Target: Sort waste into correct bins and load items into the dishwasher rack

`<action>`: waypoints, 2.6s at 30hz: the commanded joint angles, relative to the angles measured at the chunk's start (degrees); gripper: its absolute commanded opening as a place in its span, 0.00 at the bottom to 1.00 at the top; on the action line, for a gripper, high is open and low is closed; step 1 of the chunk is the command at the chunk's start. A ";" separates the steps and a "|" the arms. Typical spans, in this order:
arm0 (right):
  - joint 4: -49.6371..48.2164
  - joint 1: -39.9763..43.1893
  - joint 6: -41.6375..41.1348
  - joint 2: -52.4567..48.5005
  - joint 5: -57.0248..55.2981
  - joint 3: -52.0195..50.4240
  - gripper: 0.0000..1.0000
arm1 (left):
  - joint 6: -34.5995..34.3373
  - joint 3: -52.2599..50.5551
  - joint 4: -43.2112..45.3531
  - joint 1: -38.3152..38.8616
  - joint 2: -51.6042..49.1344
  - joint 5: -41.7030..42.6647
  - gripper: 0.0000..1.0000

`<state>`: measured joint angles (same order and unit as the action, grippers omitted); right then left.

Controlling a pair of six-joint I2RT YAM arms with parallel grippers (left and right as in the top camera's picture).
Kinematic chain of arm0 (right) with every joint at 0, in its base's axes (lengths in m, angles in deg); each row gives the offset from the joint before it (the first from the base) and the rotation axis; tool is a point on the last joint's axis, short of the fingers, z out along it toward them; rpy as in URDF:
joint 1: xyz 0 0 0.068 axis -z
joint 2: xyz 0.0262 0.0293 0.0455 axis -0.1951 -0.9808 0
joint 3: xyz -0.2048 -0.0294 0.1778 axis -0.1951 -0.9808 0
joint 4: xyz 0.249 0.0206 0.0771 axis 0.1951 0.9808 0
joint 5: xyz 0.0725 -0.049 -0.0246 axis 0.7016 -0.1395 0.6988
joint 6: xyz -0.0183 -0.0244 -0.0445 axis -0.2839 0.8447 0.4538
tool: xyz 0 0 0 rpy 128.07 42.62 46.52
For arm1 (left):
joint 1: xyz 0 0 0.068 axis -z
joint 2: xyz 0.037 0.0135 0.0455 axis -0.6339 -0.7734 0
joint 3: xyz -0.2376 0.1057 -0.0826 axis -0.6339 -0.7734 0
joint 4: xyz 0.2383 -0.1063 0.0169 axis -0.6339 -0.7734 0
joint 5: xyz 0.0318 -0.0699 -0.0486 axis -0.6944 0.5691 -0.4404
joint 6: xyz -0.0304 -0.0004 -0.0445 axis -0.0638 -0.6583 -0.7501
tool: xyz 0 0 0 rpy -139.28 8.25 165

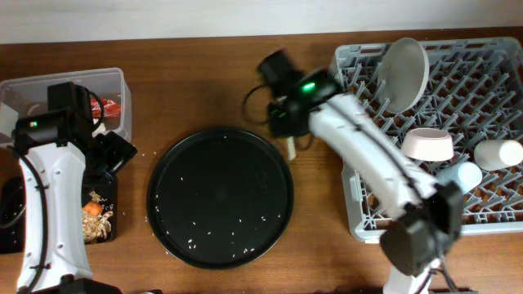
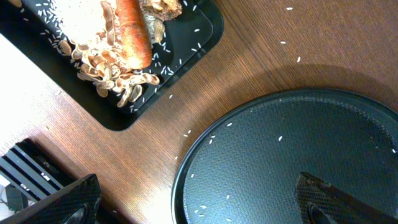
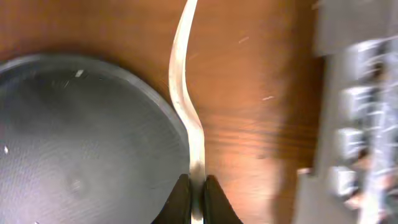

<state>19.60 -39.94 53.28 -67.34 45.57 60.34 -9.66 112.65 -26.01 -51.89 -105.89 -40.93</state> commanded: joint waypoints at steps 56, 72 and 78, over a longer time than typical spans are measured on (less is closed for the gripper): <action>15.72 16.41 -2.60 46.62 2.91 -33.64 0.99 | -0.57 -0.07 -0.07 -0.26 -0.24 -0.83 0.99; 16.52 16.41 -6.27 34.51 13.66 -41.64 0.99 | -0.57 -0.07 -0.07 -0.26 -0.24 -0.83 0.99; 11.28 16.20 -6.40 34.95 13.53 -42.10 0.99 | -0.57 -0.07 -0.07 -0.26 -0.24 -0.83 0.99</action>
<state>33.50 -23.11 47.40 -32.83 58.95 18.95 -9.66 112.65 -26.01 -51.89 -105.91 -41.13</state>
